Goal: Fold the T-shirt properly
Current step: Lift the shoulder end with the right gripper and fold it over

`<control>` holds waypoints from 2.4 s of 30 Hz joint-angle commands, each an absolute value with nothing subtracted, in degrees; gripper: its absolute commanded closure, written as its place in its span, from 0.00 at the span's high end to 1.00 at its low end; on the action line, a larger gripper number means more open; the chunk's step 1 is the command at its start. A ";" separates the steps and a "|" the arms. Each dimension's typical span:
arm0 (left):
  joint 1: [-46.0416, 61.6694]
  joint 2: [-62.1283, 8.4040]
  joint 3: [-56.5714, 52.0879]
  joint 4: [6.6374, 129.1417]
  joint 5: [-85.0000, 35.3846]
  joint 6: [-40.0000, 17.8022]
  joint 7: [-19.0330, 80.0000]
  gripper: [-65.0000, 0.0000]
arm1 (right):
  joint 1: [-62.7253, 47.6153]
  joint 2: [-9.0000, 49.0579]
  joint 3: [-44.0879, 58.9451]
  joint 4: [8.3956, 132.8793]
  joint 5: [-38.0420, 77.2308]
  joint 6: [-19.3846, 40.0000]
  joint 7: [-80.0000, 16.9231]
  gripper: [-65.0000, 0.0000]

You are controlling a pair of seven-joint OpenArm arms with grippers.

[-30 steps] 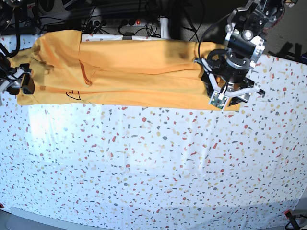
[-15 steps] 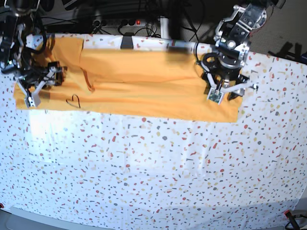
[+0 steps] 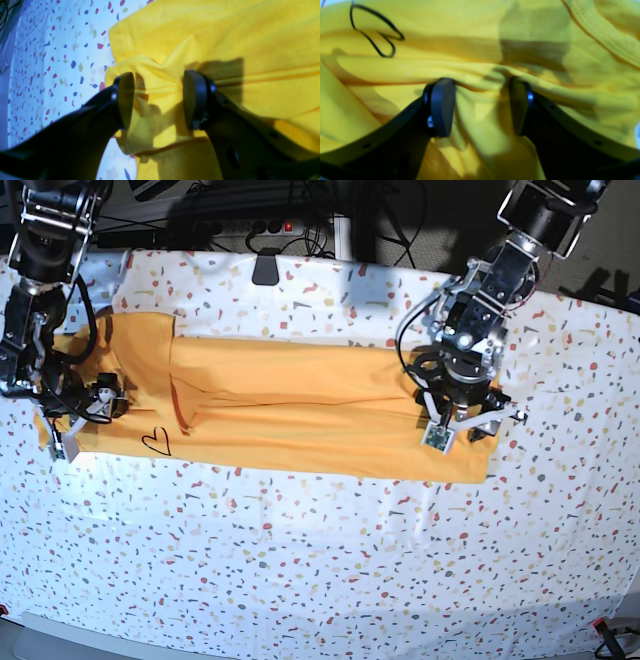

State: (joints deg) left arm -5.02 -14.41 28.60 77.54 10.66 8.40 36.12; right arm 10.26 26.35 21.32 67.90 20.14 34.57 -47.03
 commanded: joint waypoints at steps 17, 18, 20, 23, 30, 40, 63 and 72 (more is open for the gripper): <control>-3.97 -14.74 28.53 75.79 7.84 6.61 44.97 0.48 | -5.04 28.12 15.40 109.60 29.74 40.00 -64.14 0.38; -3.97 -14.63 28.53 75.79 7.84 6.61 44.97 0.48 | -6.98 28.14 14.28 110.59 28.27 40.00 -64.14 0.38; -3.99 -14.31 28.53 75.79 7.84 6.61 44.99 0.48 | -10.11 28.36 12.03 111.33 25.74 40.00 -64.14 0.38; -3.99 -14.13 28.53 75.79 7.31 6.59 45.01 0.48 | -13.45 28.42 8.45 111.28 23.81 40.00 -64.31 0.44; -3.97 -14.13 28.53 75.79 6.96 6.59 45.12 0.48 | -15.38 28.42 -1.34 111.13 15.14 40.00 -62.78 0.67; -3.95 -14.13 28.53 75.79 6.96 6.61 45.39 0.48 | -15.40 28.45 -7.62 110.93 -0.89 30.72 -57.06 0.67; -3.95 -14.13 28.53 75.79 6.96 6.61 45.41 0.48 | -15.09 30.98 -7.57 106.48 -7.33 23.88 -53.67 0.19; -3.97 -14.15 28.53 75.79 6.96 6.59 45.39 0.48 | -15.18 30.96 -7.57 106.89 -8.16 21.61 -54.15 0.00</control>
State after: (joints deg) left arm -5.08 -13.47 28.49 77.52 10.24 8.82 37.41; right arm -15.55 30.17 -7.92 105.75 -7.42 22.48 -54.22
